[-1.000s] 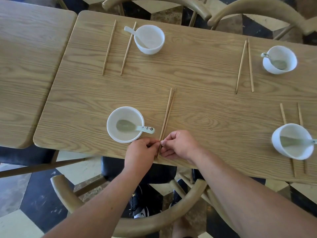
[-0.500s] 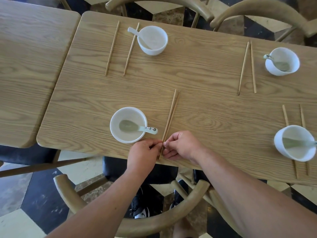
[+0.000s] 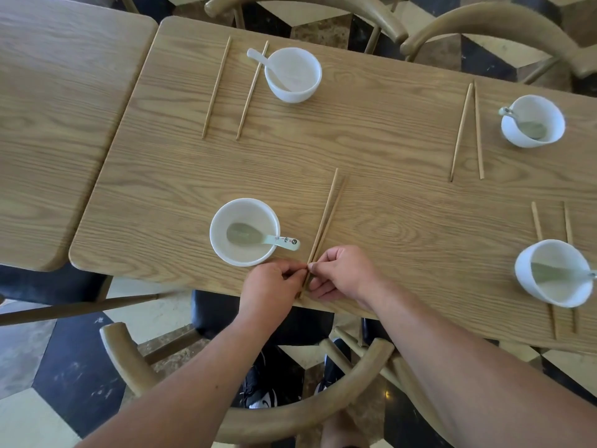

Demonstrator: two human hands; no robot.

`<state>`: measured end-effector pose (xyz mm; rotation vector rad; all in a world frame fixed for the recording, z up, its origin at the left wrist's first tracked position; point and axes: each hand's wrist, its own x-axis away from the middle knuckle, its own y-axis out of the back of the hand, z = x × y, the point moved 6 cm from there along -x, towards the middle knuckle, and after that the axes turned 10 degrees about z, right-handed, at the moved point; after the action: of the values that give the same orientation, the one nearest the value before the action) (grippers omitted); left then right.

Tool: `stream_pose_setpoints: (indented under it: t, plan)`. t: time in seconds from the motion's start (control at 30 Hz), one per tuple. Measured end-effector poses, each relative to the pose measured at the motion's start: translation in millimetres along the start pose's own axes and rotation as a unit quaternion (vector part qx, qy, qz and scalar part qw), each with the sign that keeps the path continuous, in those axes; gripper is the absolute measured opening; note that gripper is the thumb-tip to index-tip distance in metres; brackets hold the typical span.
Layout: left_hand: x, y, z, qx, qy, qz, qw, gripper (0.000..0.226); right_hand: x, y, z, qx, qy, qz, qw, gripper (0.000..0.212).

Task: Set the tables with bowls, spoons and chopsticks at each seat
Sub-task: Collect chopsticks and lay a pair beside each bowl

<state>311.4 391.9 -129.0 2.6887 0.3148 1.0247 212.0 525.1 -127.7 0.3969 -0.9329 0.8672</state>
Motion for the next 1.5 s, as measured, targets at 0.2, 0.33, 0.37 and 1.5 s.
stream_pose_setpoints:
  t: [0.2,0.33,0.37,1.5]
  plan:
    - [-3,0,0,-0.012,0.004,0.004,1.0,0.012,-5,2,5,0.08,-0.023,-0.016,0.996,0.015]
    - [-3,1,-1,-0.021,-0.001,-0.001,1.0,0.014,-8,2,12,0.251,-0.012,-0.087,0.964,0.025]
    - [-3,0,-1,-0.023,-0.001,-0.001,1.0,0.013,-8,2,13,0.278,-0.008,-0.106,0.955,0.025]
    - [-1,-1,0,-0.05,-0.007,-0.013,0.999,0.011,3,3,22,0.277,0.007,0.002,0.961,0.017]
